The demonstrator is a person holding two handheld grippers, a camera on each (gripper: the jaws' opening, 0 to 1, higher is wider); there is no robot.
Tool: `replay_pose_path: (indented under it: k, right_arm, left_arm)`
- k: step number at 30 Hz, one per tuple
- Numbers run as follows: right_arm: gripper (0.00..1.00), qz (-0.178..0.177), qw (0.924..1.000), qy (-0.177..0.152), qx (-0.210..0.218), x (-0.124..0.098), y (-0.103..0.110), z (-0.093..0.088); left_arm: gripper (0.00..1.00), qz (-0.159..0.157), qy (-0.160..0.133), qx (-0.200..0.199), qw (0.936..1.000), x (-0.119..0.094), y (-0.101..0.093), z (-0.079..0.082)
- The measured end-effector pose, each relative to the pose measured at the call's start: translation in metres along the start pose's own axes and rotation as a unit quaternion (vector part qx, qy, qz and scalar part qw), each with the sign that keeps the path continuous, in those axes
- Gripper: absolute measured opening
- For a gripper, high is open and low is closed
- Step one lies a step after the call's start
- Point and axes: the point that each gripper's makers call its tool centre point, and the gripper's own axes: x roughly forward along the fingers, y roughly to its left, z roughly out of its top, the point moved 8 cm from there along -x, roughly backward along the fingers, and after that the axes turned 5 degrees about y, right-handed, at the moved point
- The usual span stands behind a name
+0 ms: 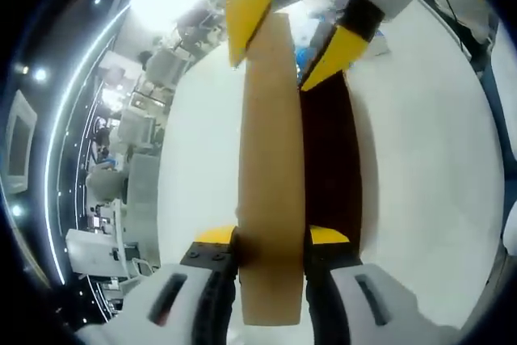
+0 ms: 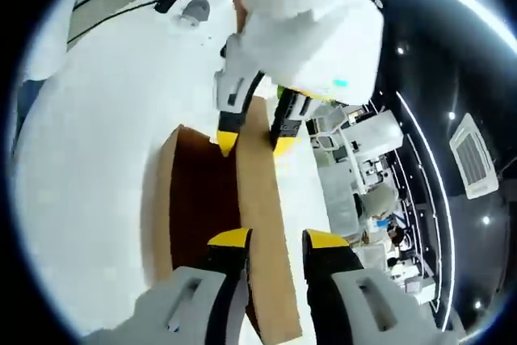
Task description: Operate the shoe box by opening the lid, removing the specified soft item, and placing it in the target area until the item is outside and the box remains undamaged.
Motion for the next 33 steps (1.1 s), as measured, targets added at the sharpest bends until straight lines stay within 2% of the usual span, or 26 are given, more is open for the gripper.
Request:
replay_pose_path:
  k: [4, 7, 8, 9, 11, 12, 18, 21, 25, 30, 33]
  right_arm:
    - [0.52, 0.013, 0.9964, 0.022, 0.081, -0.011, -0.012, -0.016]
    - [0.66, 0.031, 0.9929, 0.028, 0.111, -0.013, -0.018, -0.024]
    - [0.68, 0.035, 0.9925, 0.028, 0.114, -0.012, -0.020, -0.026]
    - [0.68, 0.049, 0.9905, 0.034, 0.124, -0.014, -0.019, -0.028]
    - [0.67, 0.048, 0.9901, 0.044, 0.125, -0.014, -0.021, -0.031]
    - [0.67, 0.057, 0.9895, 0.048, 0.123, -0.006, -0.025, -0.038]
    - [0.67, 0.072, 0.9892, 0.050, 0.118, -0.005, -0.027, -0.045]
    - [0.63, 0.077, 0.9888, 0.053, 0.117, -0.004, -0.028, -0.054]
    - [0.62, 0.085, 0.9874, 0.053, 0.122, 0.000, -0.027, -0.057]
    - [0.60, 0.110, 0.9873, 0.064, 0.095, 0.011, -0.020, -0.059]
    - [0.60, 0.139, 0.9821, 0.076, 0.101, 0.024, -0.015, -0.066]
  left_arm:
    - [0.32, 0.001, -0.004, 0.003, 1.0000, 0.000, 0.000, 0.000]
    - [0.32, 0.005, -0.007, 0.001, 1.0000, 0.001, -0.003, -0.001]
    - [0.32, 0.006, -0.007, 0.002, 1.0000, 0.000, -0.005, 0.000]
    - [0.32, 0.009, -0.006, 0.004, 0.9999, 0.001, -0.006, 0.000]
    - [0.32, 0.009, -0.006, 0.003, 0.9999, 0.001, -0.006, 0.000]
    - [0.32, 0.011, -0.007, 0.003, 0.9999, 0.000, -0.006, 0.000]
    - [0.32, 0.010, -0.005, 0.002, 0.9999, 0.001, -0.005, 0.000]
    - [0.32, 0.010, -0.004, 0.003, 0.9999, 0.001, -0.004, 0.001]
    - [0.32, 0.011, -0.005, 0.010, 0.9999, 0.001, -0.005, 0.001]
    - [0.32, 0.012, -0.009, 0.011, 0.9998, 0.001, -0.005, 0.000]
    - [0.32, 0.013, -0.011, 0.008, 0.9998, 0.002, -0.005, 0.000]
